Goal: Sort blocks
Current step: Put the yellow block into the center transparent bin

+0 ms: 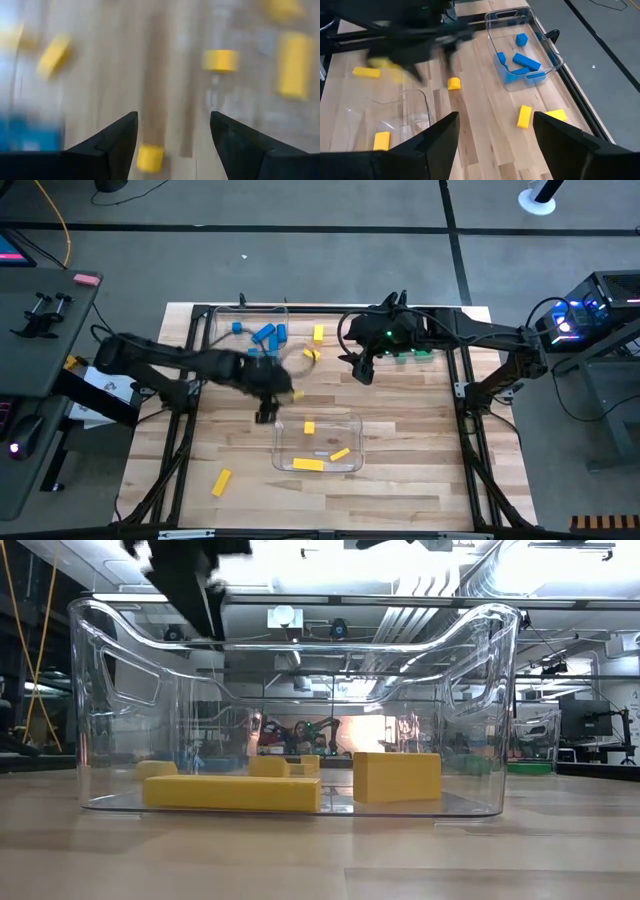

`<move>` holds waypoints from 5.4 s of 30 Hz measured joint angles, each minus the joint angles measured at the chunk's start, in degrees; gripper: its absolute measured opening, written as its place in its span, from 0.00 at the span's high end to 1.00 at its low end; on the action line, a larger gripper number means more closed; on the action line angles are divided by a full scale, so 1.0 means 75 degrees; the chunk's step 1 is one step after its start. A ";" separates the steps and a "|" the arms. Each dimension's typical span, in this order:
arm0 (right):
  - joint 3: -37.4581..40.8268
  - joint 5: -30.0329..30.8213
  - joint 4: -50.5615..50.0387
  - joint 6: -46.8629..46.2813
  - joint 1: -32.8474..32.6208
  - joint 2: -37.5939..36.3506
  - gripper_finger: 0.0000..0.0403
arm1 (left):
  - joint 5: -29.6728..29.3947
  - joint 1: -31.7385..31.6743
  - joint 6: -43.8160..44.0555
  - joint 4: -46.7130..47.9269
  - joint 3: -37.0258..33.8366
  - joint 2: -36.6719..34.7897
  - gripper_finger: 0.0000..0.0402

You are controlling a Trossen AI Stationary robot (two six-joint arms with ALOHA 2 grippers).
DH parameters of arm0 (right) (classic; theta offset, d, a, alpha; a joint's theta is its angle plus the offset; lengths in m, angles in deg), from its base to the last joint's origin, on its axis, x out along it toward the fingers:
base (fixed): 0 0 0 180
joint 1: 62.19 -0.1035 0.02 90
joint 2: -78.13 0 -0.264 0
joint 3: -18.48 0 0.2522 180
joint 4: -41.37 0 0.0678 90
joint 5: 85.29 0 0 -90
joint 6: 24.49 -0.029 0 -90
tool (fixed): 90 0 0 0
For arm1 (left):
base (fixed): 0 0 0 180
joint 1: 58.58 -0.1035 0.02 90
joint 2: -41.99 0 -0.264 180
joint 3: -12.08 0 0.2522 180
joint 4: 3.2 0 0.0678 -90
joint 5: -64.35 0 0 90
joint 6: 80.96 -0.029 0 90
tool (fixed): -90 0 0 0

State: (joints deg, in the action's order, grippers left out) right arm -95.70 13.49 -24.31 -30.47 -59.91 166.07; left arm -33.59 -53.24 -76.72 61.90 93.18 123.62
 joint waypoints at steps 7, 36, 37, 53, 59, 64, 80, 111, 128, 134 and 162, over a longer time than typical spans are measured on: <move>0.0000 -0.0003 -0.0025 -0.0015 0.0000 0.0000 0.38 | 0.0346 -0.0990 0.5553 0.0234 -0.1221 -0.0041 0.41; 0.0000 -0.0046 -0.0020 0.0143 0.0099 0.0000 0.38 | -0.0262 -0.0849 0.9634 -0.1544 -0.3189 0.0149 0.41; 0.0000 -0.0047 -0.0022 0.0143 0.0099 0.0000 0.38 | -0.0229 -0.0849 0.9627 -0.1549 -0.3189 0.0224 0.41; 0.0000 -0.0047 -0.0023 0.0120 0.0099 0.0000 0.38 | 0.0095 -0.0846 0.9140 -0.1863 -0.3163 0.1177 0.42; 0.0000 -0.0047 -0.0023 0.0122 0.0099 0.0000 0.38 | 0.0052 -0.0713 0.9057 -0.1816 -0.3175 0.1203 0.64; 0.0000 -0.0047 -0.0023 0.0121 0.0099 0.0000 0.38 | 0.0047 -0.0668 0.8397 -0.1837 -0.3187 0.1000 0.77; 0.0000 -0.0050 -0.0022 -0.0202 0.0099 0.0000 0.38 | 0.0982 -0.0377 0.3561 -0.3728 -0.2158 -0.2121 0.74; 0.0003 -0.0047 -0.0015 0.0173 0.0236 0.0026 0.38 | 0.1158 0.3208 0.6392 0.0090 -0.0772 -0.0985 0.45; 0.0003 -0.0431 -0.0015 0.0262 0.0603 0.0029 0.38 | 0.1446 0.6383 1.4949 0.0898 -0.0767 0.1397 0.45; 0.0003 -0.0431 -0.0017 0.0262 0.0612 0.0029 0.38 | 0.1664 0.6282 1.4640 0.0345 -0.0767 0.2018 0.45; 0.0003 -0.0490 -0.0055 0.0267 0.0612 0.0032 0.38 | 0.0966 0.5928 1.3809 -0.0120 -0.2119 0.1180 0.87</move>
State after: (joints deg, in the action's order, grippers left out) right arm -95.68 9.81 -24.72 -28.46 -55.32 166.31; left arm -26.35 -8.78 26.85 61.00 77.29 132.47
